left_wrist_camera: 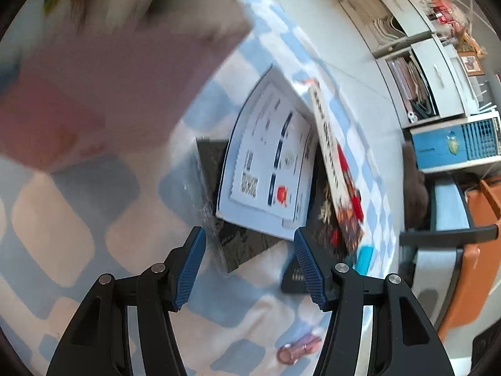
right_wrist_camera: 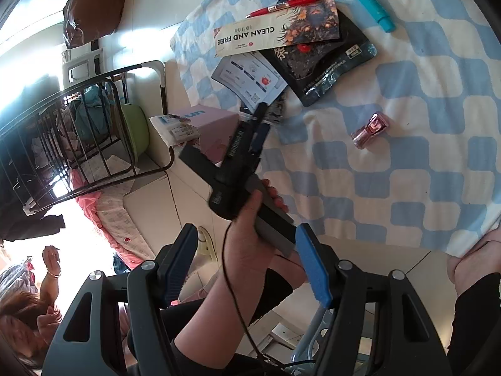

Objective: Organize objects
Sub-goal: 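Move the left tool to the CLEAN AND FREE strip packet and grasp it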

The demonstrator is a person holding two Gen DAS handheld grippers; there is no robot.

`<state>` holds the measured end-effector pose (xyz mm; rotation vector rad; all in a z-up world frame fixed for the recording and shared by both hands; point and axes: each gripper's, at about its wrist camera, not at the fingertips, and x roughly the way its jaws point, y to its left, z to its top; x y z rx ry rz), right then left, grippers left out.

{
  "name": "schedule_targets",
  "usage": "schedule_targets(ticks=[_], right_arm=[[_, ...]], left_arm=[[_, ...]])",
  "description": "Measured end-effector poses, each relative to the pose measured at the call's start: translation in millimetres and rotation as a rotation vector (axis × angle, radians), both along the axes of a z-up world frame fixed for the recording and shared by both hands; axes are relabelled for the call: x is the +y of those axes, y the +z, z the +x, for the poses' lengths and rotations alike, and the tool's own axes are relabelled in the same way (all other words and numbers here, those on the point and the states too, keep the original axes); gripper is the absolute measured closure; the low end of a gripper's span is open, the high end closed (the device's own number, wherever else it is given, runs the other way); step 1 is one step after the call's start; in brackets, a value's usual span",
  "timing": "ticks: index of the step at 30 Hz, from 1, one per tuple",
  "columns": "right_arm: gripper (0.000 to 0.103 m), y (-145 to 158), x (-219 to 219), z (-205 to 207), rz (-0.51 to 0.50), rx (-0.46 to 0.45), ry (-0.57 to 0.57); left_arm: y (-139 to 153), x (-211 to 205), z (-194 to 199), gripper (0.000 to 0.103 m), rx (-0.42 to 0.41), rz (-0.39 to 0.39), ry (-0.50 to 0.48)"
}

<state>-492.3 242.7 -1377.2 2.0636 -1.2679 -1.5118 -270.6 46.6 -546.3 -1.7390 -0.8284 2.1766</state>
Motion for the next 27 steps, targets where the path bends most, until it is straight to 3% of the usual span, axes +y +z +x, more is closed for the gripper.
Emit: schedule_targets(ticks=[5, 10, 14, 17, 21, 24, 27], right_arm=[[0.037, 1.0, 3.4, 0.6, 0.000, 0.000, -0.007], [0.037, 1.1, 7.7, 2.7, 0.006, 0.003, -0.013], [0.037, -0.4, 12.2, 4.9, 0.003, -0.007, -0.024], [0.037, 0.8, 13.9, 5.4, 0.003, -0.003, -0.029], [0.037, 2.6, 16.4, 7.1, 0.000, 0.001, -0.037], [0.037, 4.6, 19.7, 9.3, -0.006, 0.004, -0.042], [0.037, 6.1, 26.0, 12.2, -0.004, 0.007, -0.052]], left_arm=[[8.5, 39.8, -5.8, 0.046, 0.035, -0.009, -0.131], [-2.3, 39.9, -4.5, 0.046, -0.011, -0.094, -0.141], [-3.5, 54.0, -4.1, 0.046, -0.010, -0.120, -0.192], [4.0, 59.9, -27.1, 0.046, -0.011, -0.103, -0.245], [13.4, 72.7, -39.7, 0.046, 0.002, -0.175, -0.348], [11.0, 87.0, -61.2, 0.046, -0.007, -0.110, -0.356], [3.2, 81.1, -86.9, 0.046, -0.022, 0.000, -0.244]])
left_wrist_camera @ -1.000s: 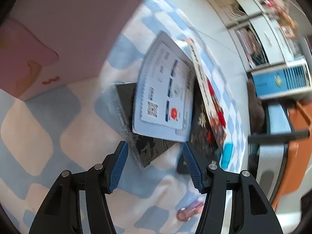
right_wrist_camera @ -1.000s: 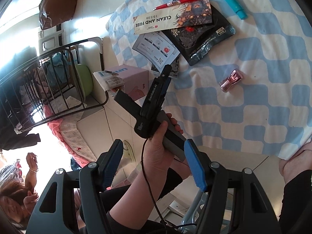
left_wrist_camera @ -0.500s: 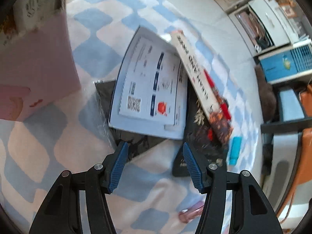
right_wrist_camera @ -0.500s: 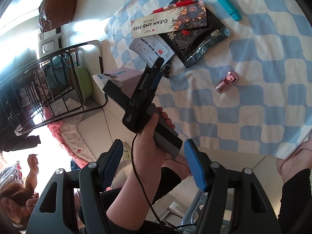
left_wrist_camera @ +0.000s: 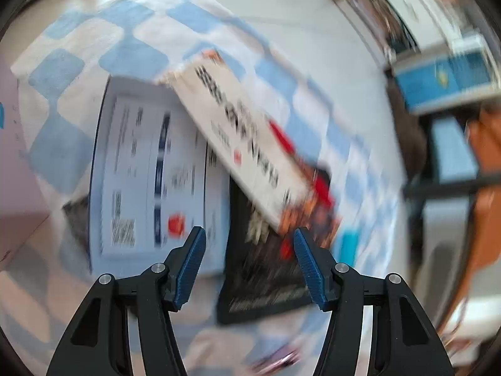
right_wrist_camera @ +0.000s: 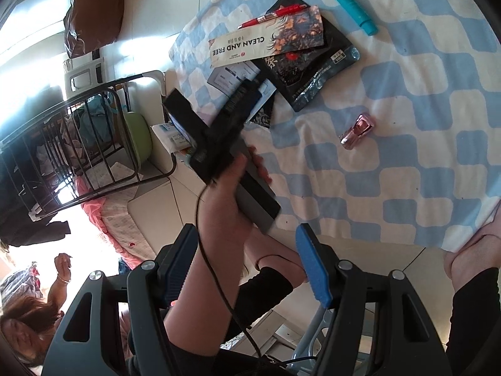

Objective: Organize objects
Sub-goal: 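Move the left tool to the CLEAN AND FREE strip packet and grasp it, then lift the strip packet with the left tool while the right tool grasps it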

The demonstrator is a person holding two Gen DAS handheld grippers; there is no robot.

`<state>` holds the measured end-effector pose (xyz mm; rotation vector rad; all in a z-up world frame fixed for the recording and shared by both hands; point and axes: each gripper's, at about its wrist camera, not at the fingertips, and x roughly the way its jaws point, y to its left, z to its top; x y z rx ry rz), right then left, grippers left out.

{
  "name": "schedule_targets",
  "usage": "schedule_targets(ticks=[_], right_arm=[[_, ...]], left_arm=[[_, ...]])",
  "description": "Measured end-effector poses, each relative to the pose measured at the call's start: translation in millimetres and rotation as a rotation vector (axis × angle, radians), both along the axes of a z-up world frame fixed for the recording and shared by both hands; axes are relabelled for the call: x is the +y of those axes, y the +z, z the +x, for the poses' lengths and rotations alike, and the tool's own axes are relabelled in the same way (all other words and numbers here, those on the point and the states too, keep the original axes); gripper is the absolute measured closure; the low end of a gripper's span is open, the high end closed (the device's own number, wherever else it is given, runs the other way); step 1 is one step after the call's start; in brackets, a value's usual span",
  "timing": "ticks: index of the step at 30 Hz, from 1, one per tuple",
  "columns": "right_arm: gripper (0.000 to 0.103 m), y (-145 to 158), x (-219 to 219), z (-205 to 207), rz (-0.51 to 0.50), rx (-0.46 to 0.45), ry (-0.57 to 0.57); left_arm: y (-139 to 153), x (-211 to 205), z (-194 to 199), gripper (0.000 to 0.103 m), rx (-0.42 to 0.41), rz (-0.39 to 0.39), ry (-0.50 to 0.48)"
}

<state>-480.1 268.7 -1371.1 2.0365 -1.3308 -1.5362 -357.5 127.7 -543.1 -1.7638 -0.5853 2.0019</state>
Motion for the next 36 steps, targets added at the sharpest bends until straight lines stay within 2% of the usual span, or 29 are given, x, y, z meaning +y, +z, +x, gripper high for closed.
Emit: schedule_targets(ticks=[2, 4, 6, 10, 12, 13, 14, 16, 18, 23, 28, 36], right_arm=[[0.037, -0.1, 5.9, 2.7, 0.003, 0.000, -0.010], [0.037, -0.6, 11.6, 4.9, 0.005, 0.000, -0.016], [0.037, -2.0, 17.8, 8.0, 0.010, -0.004, -0.024], [0.037, -4.7, 29.1, 13.9, 0.016, -0.012, -0.042], [0.037, -6.2, 34.8, 16.9, 0.016, -0.018, -0.053], [0.037, -6.5, 36.7, 18.1, 0.015, -0.020, -0.057], [0.037, -6.6, 38.3, 19.4, 0.014, -0.021, -0.060], [0.037, -6.4, 41.7, 21.3, 0.009, -0.023, -0.064], [0.037, -5.0, 44.5, 22.5, 0.007, -0.020, -0.064], [0.037, -4.8, 53.9, 28.4, 0.009, -0.019, -0.082], [0.037, -3.9, 59.5, 29.4, 0.002, -0.021, -0.107], [0.037, 1.4, 56.7, 25.1, -0.002, 0.001, -0.115]], left_arm=[[-1.6, -9.4, -13.8, 0.046, 0.008, 0.008, 0.083], [-5.5, -10.8, -25.9, 0.046, 0.004, -0.009, 0.108], [-10.4, -2.2, -37.4, 0.046, -0.011, -0.053, 0.090], [-6.3, 22.4, -50.5, 0.046, 0.017, -0.151, 0.025], [-5.0, 33.4, -54.4, 0.046, 0.034, -0.166, 0.001], [-6.7, 38.0, -57.1, 0.048, 0.028, -0.152, -0.010], [-8.8, 41.0, -59.5, 0.066, 0.015, -0.134, -0.017], [-18.7, 44.9, -64.3, 0.095, -0.039, -0.130, -0.025], [-28.4, 47.4, -67.3, 0.095, -0.074, -0.108, -0.014], [-31.1, 48.2, -72.0, 0.100, -0.059, -0.056, -0.028], [-32.0, 40.1, -66.5, 0.101, -0.016, 0.081, -0.018], [-14.8, 24.6, -60.8, 0.103, 0.005, 0.213, -0.027]])
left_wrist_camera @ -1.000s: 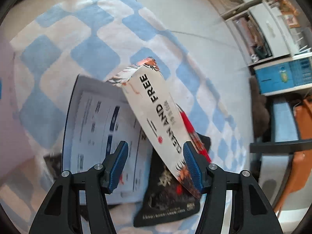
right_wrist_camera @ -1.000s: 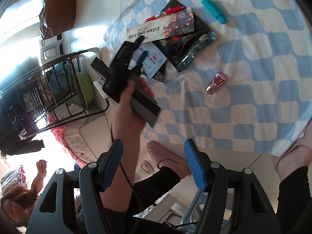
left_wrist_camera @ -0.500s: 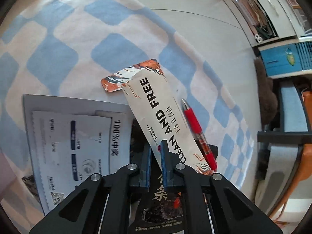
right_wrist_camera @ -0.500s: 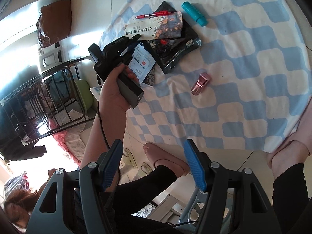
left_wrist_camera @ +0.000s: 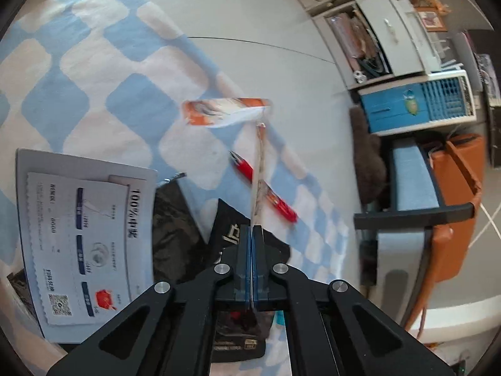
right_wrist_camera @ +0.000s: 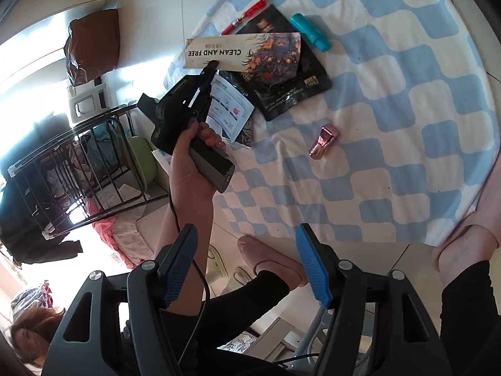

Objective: Organize objects
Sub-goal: 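Lift the strip packet with the left tool while the right tool grasps it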

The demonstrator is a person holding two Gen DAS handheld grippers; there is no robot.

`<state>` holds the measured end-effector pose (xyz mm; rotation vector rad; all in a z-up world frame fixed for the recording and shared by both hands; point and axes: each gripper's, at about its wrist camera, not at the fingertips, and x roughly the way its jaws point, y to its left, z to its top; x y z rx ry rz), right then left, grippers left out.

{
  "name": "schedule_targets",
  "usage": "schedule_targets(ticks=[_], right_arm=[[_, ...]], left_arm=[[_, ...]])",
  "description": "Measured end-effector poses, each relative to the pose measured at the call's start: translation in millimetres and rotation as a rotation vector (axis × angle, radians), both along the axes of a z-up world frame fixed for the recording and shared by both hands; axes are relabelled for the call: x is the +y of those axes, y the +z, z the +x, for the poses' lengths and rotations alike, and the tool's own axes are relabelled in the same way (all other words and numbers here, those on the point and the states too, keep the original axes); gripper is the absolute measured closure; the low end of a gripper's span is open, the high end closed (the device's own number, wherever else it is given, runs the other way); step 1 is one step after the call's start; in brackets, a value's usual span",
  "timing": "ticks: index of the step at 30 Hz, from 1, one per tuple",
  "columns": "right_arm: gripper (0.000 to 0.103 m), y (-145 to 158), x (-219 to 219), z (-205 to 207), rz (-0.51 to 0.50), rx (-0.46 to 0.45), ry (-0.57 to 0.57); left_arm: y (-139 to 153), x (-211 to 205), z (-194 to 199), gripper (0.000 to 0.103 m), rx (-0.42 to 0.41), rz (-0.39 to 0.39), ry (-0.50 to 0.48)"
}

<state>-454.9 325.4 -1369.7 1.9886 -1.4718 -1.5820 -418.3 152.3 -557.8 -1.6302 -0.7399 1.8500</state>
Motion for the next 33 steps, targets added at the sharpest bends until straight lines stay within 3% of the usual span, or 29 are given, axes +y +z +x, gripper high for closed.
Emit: schedule_targets(ticks=[4, 10, 13, 19, 23, 28, 31, 33], right_arm=[[0.037, 1.4, -2.8, -2.3, -0.007, 0.000, -0.006], [0.037, 14.8, -3.2, -11.9, -0.031, 0.052, -0.025], [0.037, 29.0, 8.2, -21.0, -0.021, 0.101, -0.055], [0.037, 82.7, 46.1, -46.7, 0.030, 0.300, -0.139], [0.036, 113.5, 42.5, -58.5, 0.009, 0.418, -0.129], [0.036, 138.6, 7.8, -61.8, -0.089, 0.559, -0.036], [0.037, 148.8, -23.0, -59.6, -0.200, 0.628, 0.063], [0.045, 152.6, -47.8, -54.2, -0.253, 0.651, 0.133]], left_arm=[[0.2, 2.0, -2.4, 0.103, 0.013, 0.049, -0.042], [11.3, 4.7, -8.8, 0.103, 0.005, 0.189, -0.098], [39.0, 6.6, -4.0, 0.103, 0.061, 0.208, -0.204], [121.3, -12.7, 13.1, 0.103, 0.125, 0.360, -0.387], [182.8, -28.0, 28.3, 0.103, 0.162, 0.460, -0.477], [237.6, -61.2, 50.7, 0.103, 0.151, 0.511, -0.555], [251.6, -88.3, 61.3, 0.103, 0.127, 0.530, -0.562], [254.7, -111.4, 65.4, 0.103, 0.104, 0.539, -0.535]])
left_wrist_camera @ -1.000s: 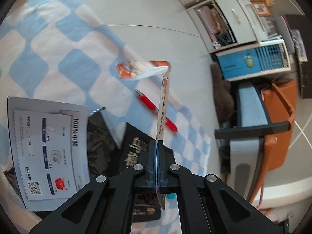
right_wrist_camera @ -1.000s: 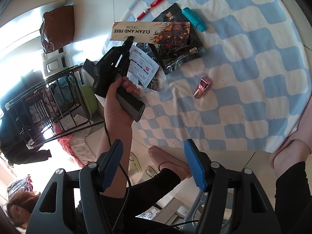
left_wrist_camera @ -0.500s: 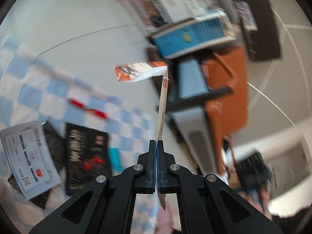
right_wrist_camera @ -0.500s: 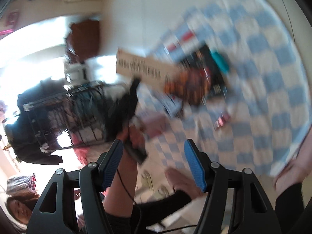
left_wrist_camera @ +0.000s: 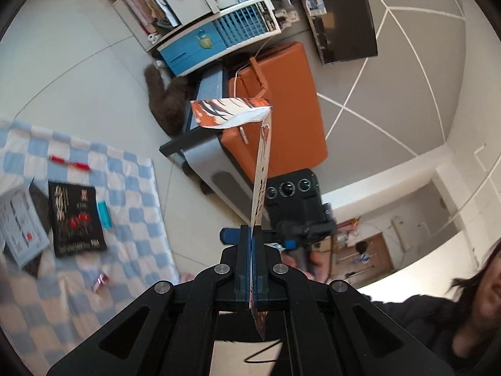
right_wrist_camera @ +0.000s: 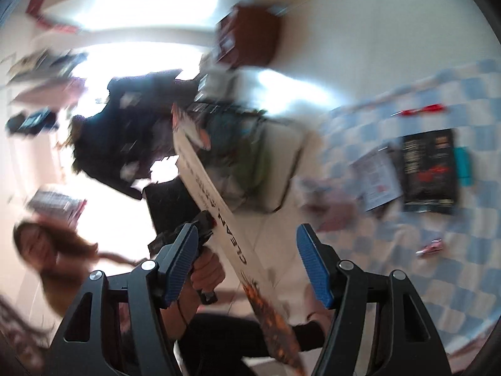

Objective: Organize objects
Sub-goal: 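Lift the strip packet with the left tool while the right tool grasps it, then carry the strip packet into the pink box and open the right tool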

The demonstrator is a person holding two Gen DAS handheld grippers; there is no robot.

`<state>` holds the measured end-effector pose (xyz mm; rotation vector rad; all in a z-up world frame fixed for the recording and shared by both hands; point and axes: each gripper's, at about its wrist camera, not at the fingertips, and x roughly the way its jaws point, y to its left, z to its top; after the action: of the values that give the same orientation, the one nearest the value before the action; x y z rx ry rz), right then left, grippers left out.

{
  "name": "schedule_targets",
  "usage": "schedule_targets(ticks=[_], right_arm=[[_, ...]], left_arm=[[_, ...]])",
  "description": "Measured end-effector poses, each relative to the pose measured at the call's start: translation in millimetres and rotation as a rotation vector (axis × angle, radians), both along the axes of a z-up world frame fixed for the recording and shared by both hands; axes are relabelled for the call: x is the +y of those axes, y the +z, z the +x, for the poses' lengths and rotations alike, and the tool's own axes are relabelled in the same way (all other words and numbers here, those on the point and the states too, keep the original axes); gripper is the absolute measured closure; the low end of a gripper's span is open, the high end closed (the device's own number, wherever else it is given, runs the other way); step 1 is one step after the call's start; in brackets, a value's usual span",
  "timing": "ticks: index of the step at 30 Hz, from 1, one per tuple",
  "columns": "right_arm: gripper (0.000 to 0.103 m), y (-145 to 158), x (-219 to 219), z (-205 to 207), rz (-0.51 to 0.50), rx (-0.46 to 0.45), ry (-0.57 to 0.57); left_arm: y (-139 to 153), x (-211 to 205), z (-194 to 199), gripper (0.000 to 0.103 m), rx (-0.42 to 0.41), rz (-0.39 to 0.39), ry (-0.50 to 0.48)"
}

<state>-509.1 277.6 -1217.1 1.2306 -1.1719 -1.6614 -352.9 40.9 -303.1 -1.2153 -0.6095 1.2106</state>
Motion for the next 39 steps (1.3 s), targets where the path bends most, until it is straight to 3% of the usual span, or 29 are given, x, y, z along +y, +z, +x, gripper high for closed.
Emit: schedule_targets(ticks=[2, 3, 4, 6, 10, 11, 12, 15, 19, 23, 27, 33, 35, 39], right_arm=[[0.067, 0.3, -19.9, 5.5, -0.025, 0.003, 0.060], [0.084, 0.0, -31.6, 7.0, -0.031, 0.001, 0.091], [0.094, -0.9, -41.5, 8.0, -0.019, 0.003, 0.110], [0.100, -0.4, -61.1, 8.2, 0.017, 0.010, 0.148], [0.102, -3.2, -85.9, 2.4, 0.118, -0.002, 0.154], [0.102, -6.9, -92.8, -1.9, 0.153, -0.010, 0.142], [0.102, -11.4, -97.8, -8.2, 0.175, -0.015, 0.139], [0.102, -27.5, -119.7, -23.4, 0.226, -0.041, 0.142], [0.102, -57.2, -174.3, -50.0, 0.370, -0.020, 0.193], [0.102, -102.2, -232.9, -79.8, 0.475, -0.022, 0.269], [0.102, -131.5, -264.3, -97.1, 0.561, -0.029, 0.313], [0.102, -118.1, -295.2, -116.5, 0.642, 0.143, 0.286], [0.102, -118.2, -321.3, -121.2, 0.680, 0.208, 0.342], [0.102, -133.3, -382.4, -121.5, 0.859, 0.305, 0.567]], left_arm=[[1.5, -20.4, 3.7, 0.103, -0.017, -0.010, 0.027], [3.8, -28.6, 6.0, 0.103, -0.007, -0.031, 0.037], [4.8, -34.1, 7.0, 0.103, 0.012, -0.075, 0.052], [0.3, -50.1, 8.4, 0.099, 0.029, -0.216, 0.118], [-22.1, -95.6, 4.8, 0.067, 0.024, -0.623, 0.333], [-32.3, -117.6, 4.4, 0.063, 0.012, -0.768, 0.437], [-40.7, -135.4, 4.7, 0.063, -0.021, -0.840, 0.509], [-70.4, -189.9, -1.4, 0.063, -0.194, -0.875, 0.621], [-80.1, -240.8, -10.4, 0.063, -0.217, -1.031, 0.785], [-91.6, -261.1, -18.9, 0.063, -0.256, -1.030, 0.823], [-104.0, -273.7, -25.8, 0.063, -0.344, -0.963, 0.886], [-103.4, -287.9, -14.0, 0.063, -0.459, -0.824, 1.029], [-107.0, -290.8, -11.3, 0.063, -0.480, -0.792, 1.046], [-106.5, -302.5, -8.3, 0.063, -0.488, -0.817, 1.052]])
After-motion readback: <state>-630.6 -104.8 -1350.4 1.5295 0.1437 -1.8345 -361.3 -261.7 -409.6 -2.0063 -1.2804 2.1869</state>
